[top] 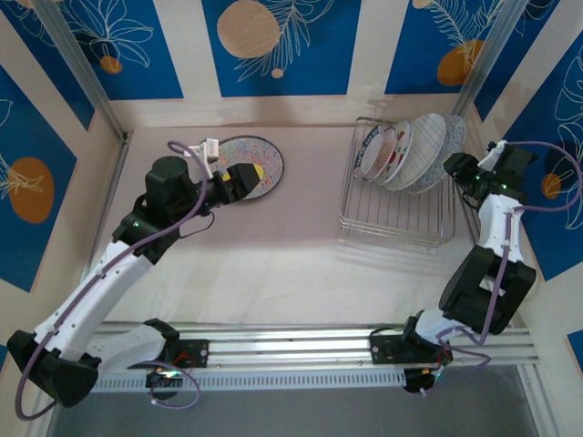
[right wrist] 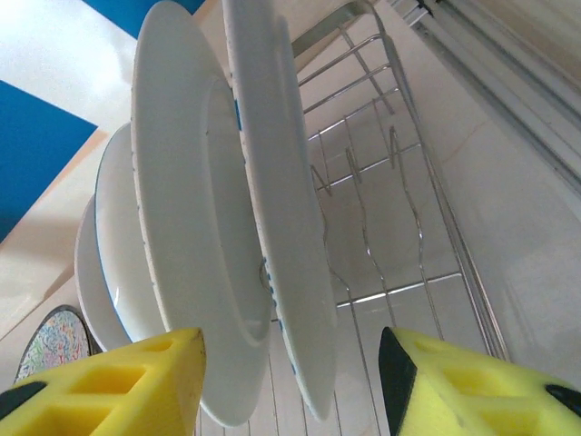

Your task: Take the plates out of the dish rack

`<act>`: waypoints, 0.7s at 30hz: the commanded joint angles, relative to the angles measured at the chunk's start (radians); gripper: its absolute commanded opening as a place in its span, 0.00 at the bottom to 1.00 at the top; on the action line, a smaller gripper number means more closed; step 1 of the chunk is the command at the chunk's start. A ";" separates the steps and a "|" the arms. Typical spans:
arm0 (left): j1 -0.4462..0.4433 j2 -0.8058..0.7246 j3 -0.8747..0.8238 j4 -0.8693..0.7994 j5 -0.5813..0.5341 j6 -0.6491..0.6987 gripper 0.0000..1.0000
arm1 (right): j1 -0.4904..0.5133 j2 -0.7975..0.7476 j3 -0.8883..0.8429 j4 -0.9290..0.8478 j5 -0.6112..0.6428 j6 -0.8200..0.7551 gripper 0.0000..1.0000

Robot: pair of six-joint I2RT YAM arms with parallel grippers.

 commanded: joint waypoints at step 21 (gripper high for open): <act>-0.008 -0.079 -0.017 -0.082 0.008 0.015 0.73 | 0.080 0.192 0.121 0.011 0.049 -0.081 0.38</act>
